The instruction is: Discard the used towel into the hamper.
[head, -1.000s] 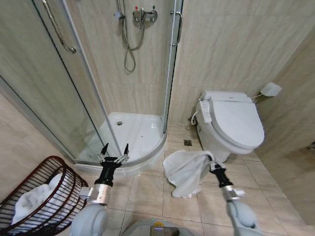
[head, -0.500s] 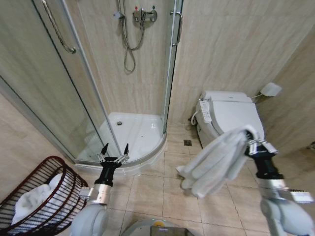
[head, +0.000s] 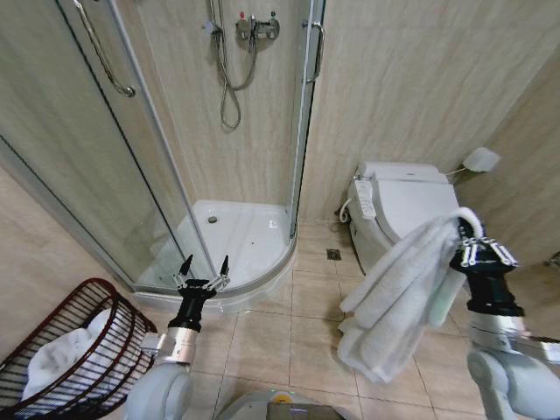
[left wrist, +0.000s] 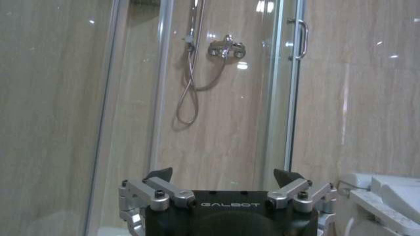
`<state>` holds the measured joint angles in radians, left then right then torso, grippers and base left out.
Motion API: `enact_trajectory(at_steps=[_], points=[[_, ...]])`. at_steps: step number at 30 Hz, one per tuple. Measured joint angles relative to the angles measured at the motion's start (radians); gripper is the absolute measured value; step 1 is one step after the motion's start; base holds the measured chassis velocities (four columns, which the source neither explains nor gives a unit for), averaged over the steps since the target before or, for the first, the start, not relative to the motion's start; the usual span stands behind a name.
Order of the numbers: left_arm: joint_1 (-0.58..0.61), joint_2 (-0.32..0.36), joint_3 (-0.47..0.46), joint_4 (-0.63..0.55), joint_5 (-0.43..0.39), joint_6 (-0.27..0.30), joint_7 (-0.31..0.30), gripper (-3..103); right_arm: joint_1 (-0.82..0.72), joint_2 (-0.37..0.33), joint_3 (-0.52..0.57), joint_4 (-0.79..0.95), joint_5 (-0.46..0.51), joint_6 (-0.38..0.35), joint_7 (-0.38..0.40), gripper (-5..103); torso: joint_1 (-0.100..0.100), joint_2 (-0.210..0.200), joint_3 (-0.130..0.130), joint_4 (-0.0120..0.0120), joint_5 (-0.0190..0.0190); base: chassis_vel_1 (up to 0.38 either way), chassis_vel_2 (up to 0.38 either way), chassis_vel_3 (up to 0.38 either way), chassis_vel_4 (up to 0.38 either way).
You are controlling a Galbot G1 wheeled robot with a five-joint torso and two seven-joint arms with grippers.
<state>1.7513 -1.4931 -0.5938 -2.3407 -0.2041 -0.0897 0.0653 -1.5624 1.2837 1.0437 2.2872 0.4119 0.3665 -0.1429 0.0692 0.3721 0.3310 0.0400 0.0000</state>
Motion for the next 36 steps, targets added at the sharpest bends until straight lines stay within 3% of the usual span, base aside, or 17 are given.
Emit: enact_trajectory(at_steps=[22, 36], points=[[0.0, 0.0, 0.0, 0.0, 0.0, 0.0, 0.0, 100, -0.009, -0.001, 0.008, 0.095, -0.004, -0.02, 0.056, 3, 0.035, 0.094, 0.059, -0.0001, 0.0, 0.0, 0.0, 0.0, 0.0], [0.0, 0.0, 0.0, 0.0, 0.0, 0.0, 0.0, 100, -0.009, 0.012, 0.015, 0.069, -0.021, 0.01, 0.062, 3, 0.061, 0.155, 0.095, -0.0001, 0.0, 0.0, 0.0, 0.0, 0.0]])
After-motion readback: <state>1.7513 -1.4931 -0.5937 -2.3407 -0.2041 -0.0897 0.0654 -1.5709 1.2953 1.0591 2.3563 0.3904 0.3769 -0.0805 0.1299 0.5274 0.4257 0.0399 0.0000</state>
